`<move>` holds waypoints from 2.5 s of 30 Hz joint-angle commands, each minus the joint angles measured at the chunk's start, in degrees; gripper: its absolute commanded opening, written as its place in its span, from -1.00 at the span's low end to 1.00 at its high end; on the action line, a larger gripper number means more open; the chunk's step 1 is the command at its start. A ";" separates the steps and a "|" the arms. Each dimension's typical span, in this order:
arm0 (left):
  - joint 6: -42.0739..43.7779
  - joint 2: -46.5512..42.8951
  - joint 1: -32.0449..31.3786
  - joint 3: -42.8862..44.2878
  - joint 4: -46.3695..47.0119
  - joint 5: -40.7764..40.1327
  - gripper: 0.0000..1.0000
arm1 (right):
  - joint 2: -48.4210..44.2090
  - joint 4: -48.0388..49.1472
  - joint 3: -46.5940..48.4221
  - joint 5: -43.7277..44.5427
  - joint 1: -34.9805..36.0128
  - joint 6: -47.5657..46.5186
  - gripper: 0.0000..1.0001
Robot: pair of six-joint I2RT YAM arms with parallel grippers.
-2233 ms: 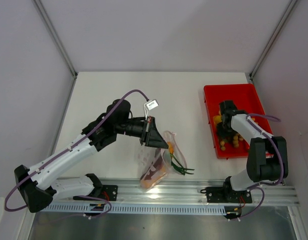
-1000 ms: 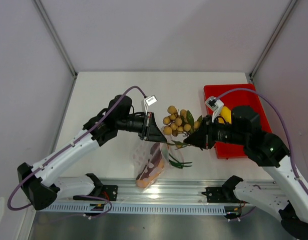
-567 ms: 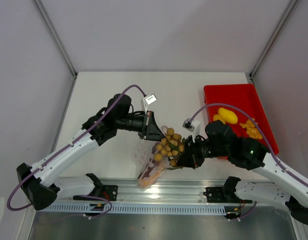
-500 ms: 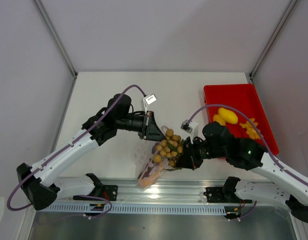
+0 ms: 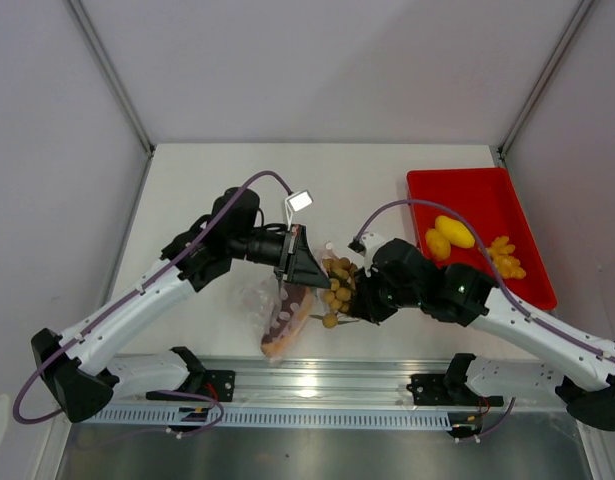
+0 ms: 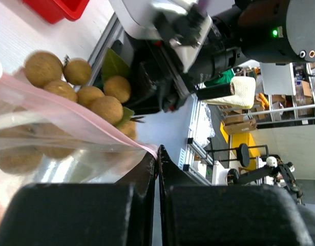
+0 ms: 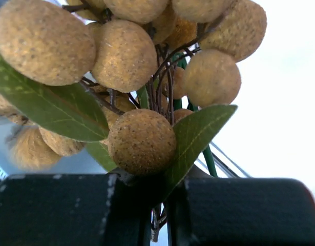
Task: Place the food in the zip-top bag and seal the zipper
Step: Place the fake fruit in the zipper food storage bag.
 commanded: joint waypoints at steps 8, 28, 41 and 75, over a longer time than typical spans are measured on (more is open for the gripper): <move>6.54 -2.26 0.12 4.12 -6.84 1.43 -0.99 | -5.00 0.67 0.96 -11.40 -10.17 0.84 -1.00; 10.23 -0.24 -1.99 6.13 -7.28 6.61 -0.99 | 1.50 11.74 -1.67 -30.21 -15.71 13.41 -1.00; 14.54 1.52 -3.31 7.54 -12.29 5.47 -0.99 | -0.60 18.78 -4.23 -37.25 -22.39 23.96 -1.00; 9.88 1.53 -3.40 10.97 -13.15 -2.67 -0.99 | -1.92 8.59 2.36 -14.22 7.05 -7.06 -1.00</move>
